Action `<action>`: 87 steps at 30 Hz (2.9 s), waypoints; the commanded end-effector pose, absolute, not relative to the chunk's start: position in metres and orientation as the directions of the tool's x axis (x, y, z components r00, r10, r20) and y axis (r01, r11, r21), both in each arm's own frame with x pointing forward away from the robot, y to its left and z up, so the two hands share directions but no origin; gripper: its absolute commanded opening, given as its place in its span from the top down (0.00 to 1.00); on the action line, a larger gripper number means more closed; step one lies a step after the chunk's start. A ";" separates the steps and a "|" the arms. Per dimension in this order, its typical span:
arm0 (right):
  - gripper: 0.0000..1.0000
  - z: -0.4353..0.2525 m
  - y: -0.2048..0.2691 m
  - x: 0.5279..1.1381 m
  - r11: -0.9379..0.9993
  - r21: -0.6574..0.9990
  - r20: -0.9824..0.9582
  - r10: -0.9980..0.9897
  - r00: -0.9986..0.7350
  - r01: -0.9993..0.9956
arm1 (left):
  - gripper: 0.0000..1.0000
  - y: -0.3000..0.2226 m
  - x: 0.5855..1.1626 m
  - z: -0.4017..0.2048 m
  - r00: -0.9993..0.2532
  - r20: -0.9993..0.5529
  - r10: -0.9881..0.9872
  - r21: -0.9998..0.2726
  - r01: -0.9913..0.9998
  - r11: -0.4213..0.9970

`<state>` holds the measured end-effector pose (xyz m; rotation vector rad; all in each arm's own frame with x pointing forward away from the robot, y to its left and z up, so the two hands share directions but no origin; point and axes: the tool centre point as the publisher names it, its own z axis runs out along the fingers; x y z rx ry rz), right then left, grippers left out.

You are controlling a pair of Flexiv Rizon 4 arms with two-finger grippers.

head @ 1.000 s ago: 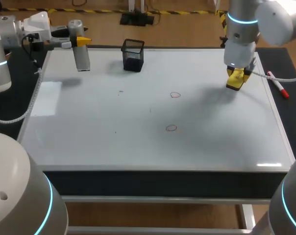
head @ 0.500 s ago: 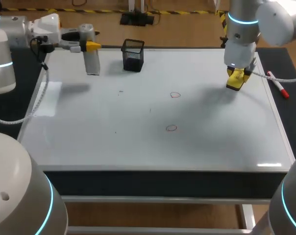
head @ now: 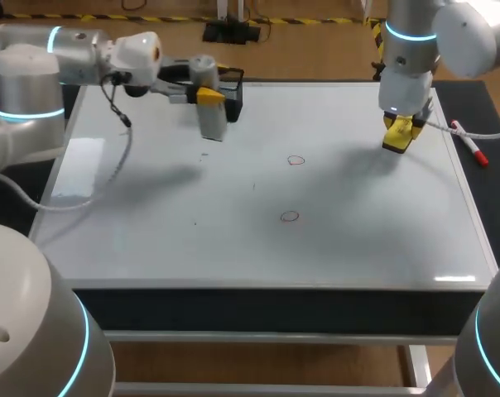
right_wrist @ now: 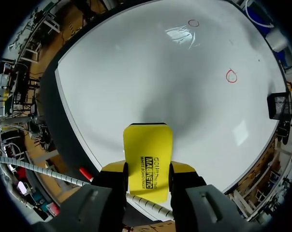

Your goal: Pick up the inspection probe, press it on each red-marked spot on the whiteboard one by one, put down the probe, pick up the eraser, and wipe off all the red marks.

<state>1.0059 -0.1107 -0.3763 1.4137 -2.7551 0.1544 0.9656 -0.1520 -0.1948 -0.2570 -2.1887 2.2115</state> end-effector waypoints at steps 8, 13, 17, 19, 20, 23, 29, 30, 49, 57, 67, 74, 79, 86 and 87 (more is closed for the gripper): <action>1.00 -0.375 -0.111 1.006 0.578 -0.070 0.084 -0.809 -0.582 -0.813 | 1.00 -0.244 0.977 -0.216 -0.984 -0.029 0.175 -1.000 0.030 0.000; 1.00 -0.375 -0.111 1.006 0.578 -0.070 0.084 -0.809 -0.582 -0.813 | 1.00 -0.272 0.981 -0.227 -0.985 0.000 0.170 -1.000 0.003 0.016; 1.00 -0.375 -0.111 1.006 0.578 -0.070 0.084 -0.809 -0.582 -0.813 | 1.00 -0.287 0.981 -0.232 -0.988 0.015 0.155 -1.000 -0.012 0.018; 1.00 -0.375 -0.111 1.006 0.578 -0.070 0.084 -0.809 -0.582 -0.813 | 1.00 -0.293 0.980 -0.234 -0.988 0.015 0.153 -1.000 -0.012 0.020; 1.00 -0.375 -0.111 1.006 0.578 -0.070 0.084 -0.809 -0.582 -0.813 | 1.00 -0.296 0.980 -0.236 -0.988 0.017 0.152 -1.000 -0.014 0.021; 1.00 -0.375 -0.111 1.006 0.578 -0.070 0.084 -0.809 -0.582 -0.813 | 1.00 -0.301 0.979 -0.240 -0.988 0.017 0.153 -1.000 -0.014 0.019; 1.00 -0.375 -0.111 1.006 0.578 -0.070 0.084 -0.809 -0.582 -0.813 | 1.00 -0.309 0.982 -0.250 -0.986 0.028 0.166 -1.000 -0.025 0.019; 1.00 -0.375 -0.111 1.006 0.578 -0.070 0.084 -0.809 -0.582 -0.813 | 1.00 -0.310 0.982 -0.252 -0.986 0.026 0.167 -1.000 -0.024 0.015; 1.00 -0.375 -0.111 1.006 0.578 -0.070 0.084 -0.809 -0.582 -0.813 | 1.00 -0.325 0.996 -0.275 -0.985 0.031 0.169 -0.999 -0.029 0.013; 1.00 -0.375 -0.111 1.006 0.578 -0.070 0.084 -0.809 -0.582 -0.813 | 1.00 -0.328 0.995 -0.280 -0.983 0.046 0.178 -0.999 -0.045 0.013; 1.00 -0.375 -0.111 1.006 0.578 -0.070 0.084 -0.809 -0.582 -0.813 | 1.00 -0.328 0.993 -0.281 -0.984 0.050 0.174 -0.999 -0.049 0.012; 1.00 -0.375 -0.111 1.006 0.578 -0.070 0.084 -0.809 -0.582 -0.813 | 1.00 -0.326 0.991 -0.284 -0.983 0.054 0.174 -0.998 -0.051 0.022; 1.00 -0.375 -0.111 1.006 0.578 -0.070 0.084 -0.809 -0.582 -0.813 | 1.00 -0.326 0.991 -0.284 -0.983 0.054 0.174 -0.998 -0.050 0.029; 1.00 -0.375 -0.111 1.006 0.578 -0.070 0.084 -0.809 -0.582 -0.813 | 1.00 -0.323 0.991 -0.285 -0.984 0.054 0.169 -0.998 -0.050 0.030; 1.00 -0.375 -0.111 1.006 0.578 -0.070 0.084 -0.809 -0.582 -0.813 | 1.00 -0.323 0.991 -0.285 -0.984 0.054 0.169 -0.998 -0.050 0.030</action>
